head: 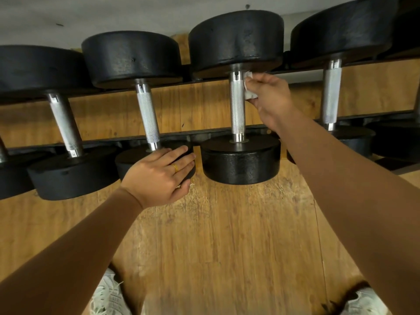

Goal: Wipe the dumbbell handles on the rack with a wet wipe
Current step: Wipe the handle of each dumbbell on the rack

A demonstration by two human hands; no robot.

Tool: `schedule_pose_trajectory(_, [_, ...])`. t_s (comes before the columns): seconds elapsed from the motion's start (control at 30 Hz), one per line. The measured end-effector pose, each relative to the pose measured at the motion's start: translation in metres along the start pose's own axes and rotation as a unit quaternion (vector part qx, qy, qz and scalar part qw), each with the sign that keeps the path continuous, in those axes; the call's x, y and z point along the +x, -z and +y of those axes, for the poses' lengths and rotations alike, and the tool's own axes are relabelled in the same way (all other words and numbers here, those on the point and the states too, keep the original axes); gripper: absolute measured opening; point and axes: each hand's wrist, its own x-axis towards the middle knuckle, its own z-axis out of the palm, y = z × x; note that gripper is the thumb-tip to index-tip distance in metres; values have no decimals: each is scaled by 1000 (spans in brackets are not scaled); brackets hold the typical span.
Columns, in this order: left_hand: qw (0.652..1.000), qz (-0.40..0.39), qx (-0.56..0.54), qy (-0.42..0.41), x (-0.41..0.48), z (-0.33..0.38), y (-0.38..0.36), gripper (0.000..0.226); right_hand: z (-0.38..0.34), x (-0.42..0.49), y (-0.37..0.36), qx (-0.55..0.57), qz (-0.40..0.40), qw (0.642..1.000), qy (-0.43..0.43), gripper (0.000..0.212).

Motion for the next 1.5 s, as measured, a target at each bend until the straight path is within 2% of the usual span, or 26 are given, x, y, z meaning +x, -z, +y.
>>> schedule_pose_trajectory(0.13, [1000,1,-3,6,-1,1,0,43,15,-13,5,-32,3,999,14,12])
schedule_pose_trajectory(0.3, [1000,4,7,-4,-1,-1,-1,43,-4,3,-2,-59,34,997,22,14])
schedule_pose_trajectory(0.43, [1000,1,9,-3,-1,0,2,44,3,-5,-2,-61,23,998,17,10])
schedule_pose_trajectory(0.63, [1000,0,12,2,0,-1,2,43,-3,-4,1,-114,15,991,63,9])
schedule_pose_trajectory(0.8, [1000,7,15,1,0,0,2,42,7,-8,-2,-89,40,995,37,10])
schedule_pose_trajectory(1.0, [1000,15,14,2,0,0,1,42,5,-14,6,-150,23,987,51,10])
schedule_pose_trajectory(1.17, [1000,11,15,0,1,0,2,43,2,-17,-2,-113,42,991,49,12])
schedule_pose_trajectory(1.37, [1000,13,12,3,0,0,1,41,10,-29,8,-161,37,985,54,14])
schedule_pose_trajectory(1.5, [1000,12,9,2,-1,0,0,40,6,-15,0,-133,55,989,45,12])
